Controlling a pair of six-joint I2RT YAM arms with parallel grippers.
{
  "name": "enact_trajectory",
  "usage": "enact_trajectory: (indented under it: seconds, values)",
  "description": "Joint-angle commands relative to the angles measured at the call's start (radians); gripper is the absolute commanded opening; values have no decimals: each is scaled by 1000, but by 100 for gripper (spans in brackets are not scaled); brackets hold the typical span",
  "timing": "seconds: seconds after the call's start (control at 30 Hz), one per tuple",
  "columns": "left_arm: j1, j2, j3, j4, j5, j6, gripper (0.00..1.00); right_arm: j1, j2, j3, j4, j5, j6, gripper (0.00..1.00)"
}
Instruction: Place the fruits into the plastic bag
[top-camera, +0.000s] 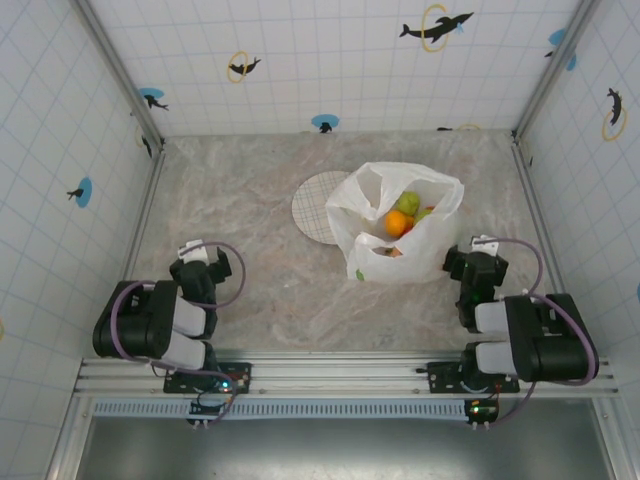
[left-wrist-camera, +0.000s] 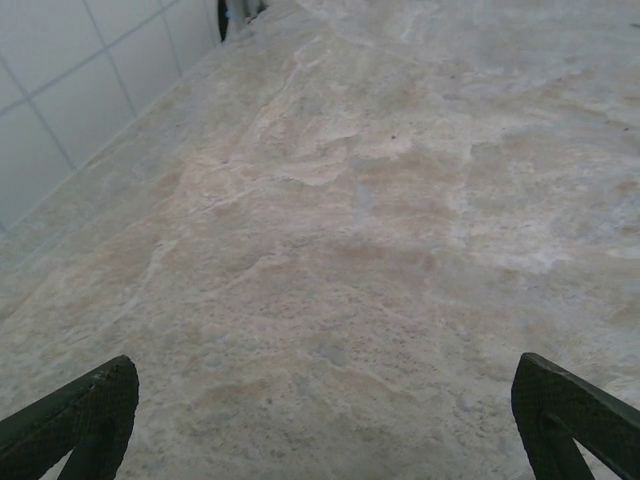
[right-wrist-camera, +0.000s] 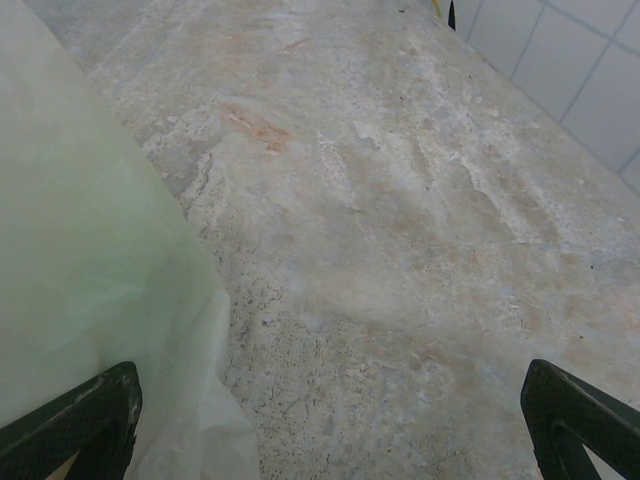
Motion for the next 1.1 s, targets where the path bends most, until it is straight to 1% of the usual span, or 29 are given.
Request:
enact_trajectory:
  seconds: [0.0, 0.03, 0.1, 0.17, 0.3, 0.4, 0.5, 0.57, 0.63, 0.7, 1.07]
  values:
    - [34, 38, -26, 134, 176, -20, 98, -7, 20, -4, 80, -18, -4, 100]
    - [36, 28, -20, 95, 180, -17, 98, -10, 22, -14, 108, -36, -3, 100]
    - [37, 34, -22, 111, 181, -18, 98, -18, 12, -38, 153, -79, 5, 100]
    - [37, 32, -19, 104, 180, -19, 98, -20, 25, -93, 284, -110, 13, 100]
    - [37, 30, -19, 99, 180, -17, 98, -24, 115, -128, 426, -103, 24, 100]
    - [37, 30, -19, 100, 178, -17, 98, -22, 177, -126, 486, -80, 28, 100]
    - [37, 30, -20, 99, 178, -17, 98, -17, 155, -93, 388, -76, 26, 100]
    - [37, 30, -21, 101, 178, -17, 98, -10, 170, -100, 427, -62, 19, 100]
    - [37, 28, -21, 102, 177, -17, 98, -9, 159, -92, 389, -64, 21, 100]
    - [37, 28, -21, 104, 177, -17, 98, -9, 166, -96, 413, -61, 19, 100]
    - [38, 28, -22, 104, 177, -17, 98, -8, 163, -95, 401, -60, 21, 100]
